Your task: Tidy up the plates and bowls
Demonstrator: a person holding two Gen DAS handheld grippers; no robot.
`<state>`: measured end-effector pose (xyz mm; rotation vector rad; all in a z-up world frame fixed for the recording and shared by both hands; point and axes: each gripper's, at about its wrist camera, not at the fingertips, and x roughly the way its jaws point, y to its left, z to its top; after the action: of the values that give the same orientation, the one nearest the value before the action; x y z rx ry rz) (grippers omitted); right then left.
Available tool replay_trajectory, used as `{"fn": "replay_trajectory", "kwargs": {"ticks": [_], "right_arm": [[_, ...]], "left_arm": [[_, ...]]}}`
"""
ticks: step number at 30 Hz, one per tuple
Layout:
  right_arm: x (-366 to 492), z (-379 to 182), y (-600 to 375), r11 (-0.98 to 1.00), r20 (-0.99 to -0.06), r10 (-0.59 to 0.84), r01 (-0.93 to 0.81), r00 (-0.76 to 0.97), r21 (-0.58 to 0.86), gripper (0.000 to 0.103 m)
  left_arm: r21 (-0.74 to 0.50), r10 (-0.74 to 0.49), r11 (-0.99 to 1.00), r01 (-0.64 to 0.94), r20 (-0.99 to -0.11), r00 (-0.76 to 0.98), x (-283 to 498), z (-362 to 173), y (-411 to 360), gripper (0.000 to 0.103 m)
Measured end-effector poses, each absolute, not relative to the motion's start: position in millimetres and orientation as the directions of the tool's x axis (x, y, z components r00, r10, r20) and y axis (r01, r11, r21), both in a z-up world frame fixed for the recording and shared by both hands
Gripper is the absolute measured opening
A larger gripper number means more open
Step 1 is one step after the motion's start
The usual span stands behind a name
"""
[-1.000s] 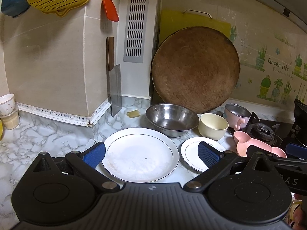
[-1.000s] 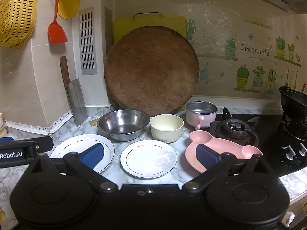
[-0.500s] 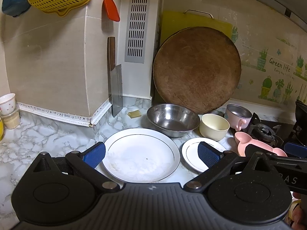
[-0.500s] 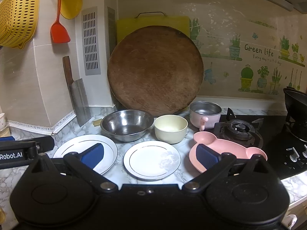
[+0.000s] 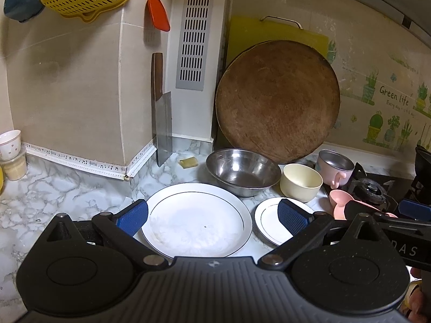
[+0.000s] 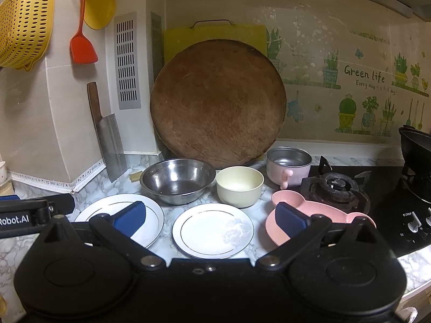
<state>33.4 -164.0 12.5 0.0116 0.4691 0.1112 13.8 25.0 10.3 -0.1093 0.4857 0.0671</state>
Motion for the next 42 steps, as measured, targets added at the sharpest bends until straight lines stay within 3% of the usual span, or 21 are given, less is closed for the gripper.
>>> {"fn": "replay_trajectory", "kwargs": {"ticks": [20, 38, 42], "right_arm": [[30, 16, -161, 0.994, -0.436, 0.105, -0.098, 0.894, 0.039, 0.103], [25, 11, -159, 0.995, -0.477, 0.1, -0.089, 0.873, 0.045, 0.103], [43, 12, -157, 0.988, -0.499, 0.156, -0.137, 0.853, 0.075, 0.103]], "left_arm": [[-0.105, 0.028, 0.991, -0.087, -0.464, 0.885, 9, 11, 27, 0.103], [-0.101, 0.023, 0.991, -0.086, -0.502, 0.864, 10, 5, 31, 0.103], [-0.089, 0.058, 0.988, -0.123, -0.528, 0.847, 26, -2, 46, 0.103]]}}
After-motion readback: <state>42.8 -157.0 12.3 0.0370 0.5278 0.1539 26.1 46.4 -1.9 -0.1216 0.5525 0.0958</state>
